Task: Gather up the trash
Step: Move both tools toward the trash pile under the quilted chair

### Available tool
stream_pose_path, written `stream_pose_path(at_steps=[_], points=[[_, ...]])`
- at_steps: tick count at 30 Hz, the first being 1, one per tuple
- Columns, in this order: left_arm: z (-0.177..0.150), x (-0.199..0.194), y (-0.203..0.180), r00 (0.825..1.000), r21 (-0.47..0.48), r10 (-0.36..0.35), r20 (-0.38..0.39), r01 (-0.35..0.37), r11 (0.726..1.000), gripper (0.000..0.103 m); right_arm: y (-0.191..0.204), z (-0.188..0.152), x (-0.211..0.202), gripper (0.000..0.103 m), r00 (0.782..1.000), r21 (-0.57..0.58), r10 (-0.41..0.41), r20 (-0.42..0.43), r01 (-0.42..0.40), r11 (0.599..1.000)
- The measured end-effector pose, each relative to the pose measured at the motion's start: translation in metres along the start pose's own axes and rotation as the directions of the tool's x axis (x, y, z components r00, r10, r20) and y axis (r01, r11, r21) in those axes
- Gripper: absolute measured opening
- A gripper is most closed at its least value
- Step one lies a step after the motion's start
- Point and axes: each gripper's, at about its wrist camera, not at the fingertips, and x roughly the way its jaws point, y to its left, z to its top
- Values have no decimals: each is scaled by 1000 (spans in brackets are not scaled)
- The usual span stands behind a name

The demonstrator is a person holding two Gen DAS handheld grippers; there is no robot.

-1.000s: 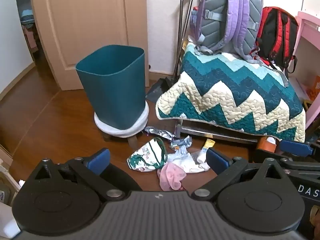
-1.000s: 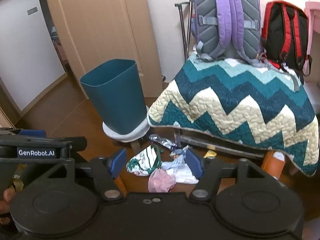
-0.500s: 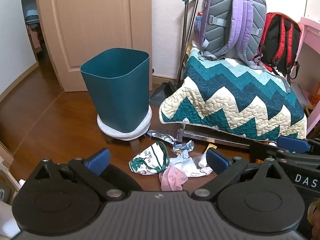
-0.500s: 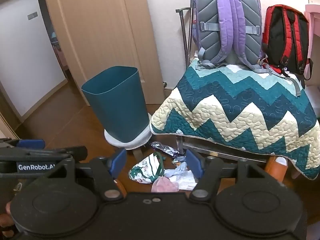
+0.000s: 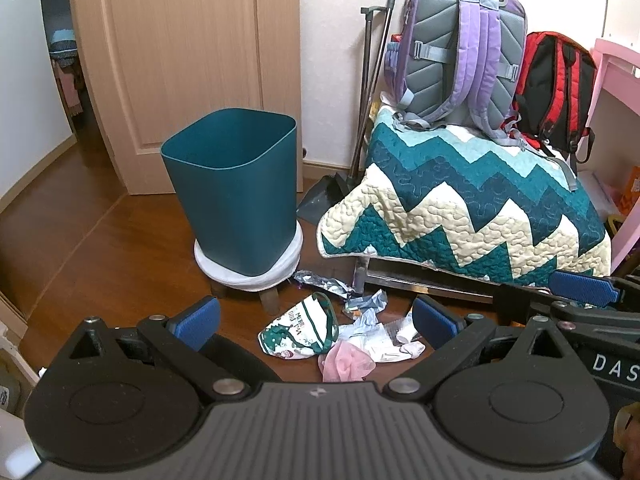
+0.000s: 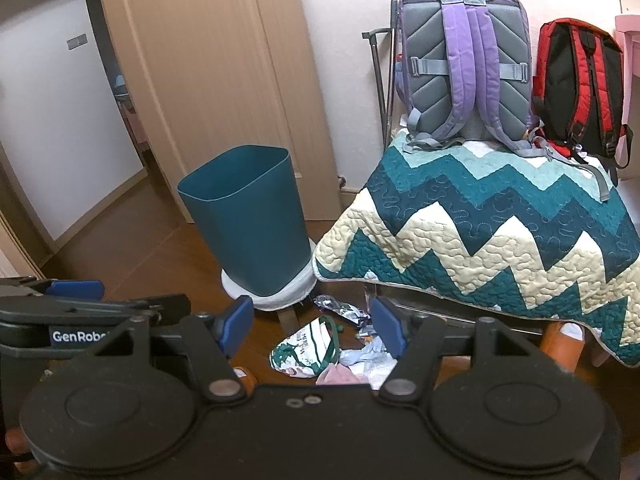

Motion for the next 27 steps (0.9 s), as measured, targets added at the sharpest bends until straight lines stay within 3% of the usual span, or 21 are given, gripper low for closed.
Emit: stream_pose_path(at_steps=[27], points=[[5, -6, -2, 1000, 4, 8, 24, -8, 1000, 103, 5, 1, -5, 65, 1000, -22, 10, 29, -9, 1000]])
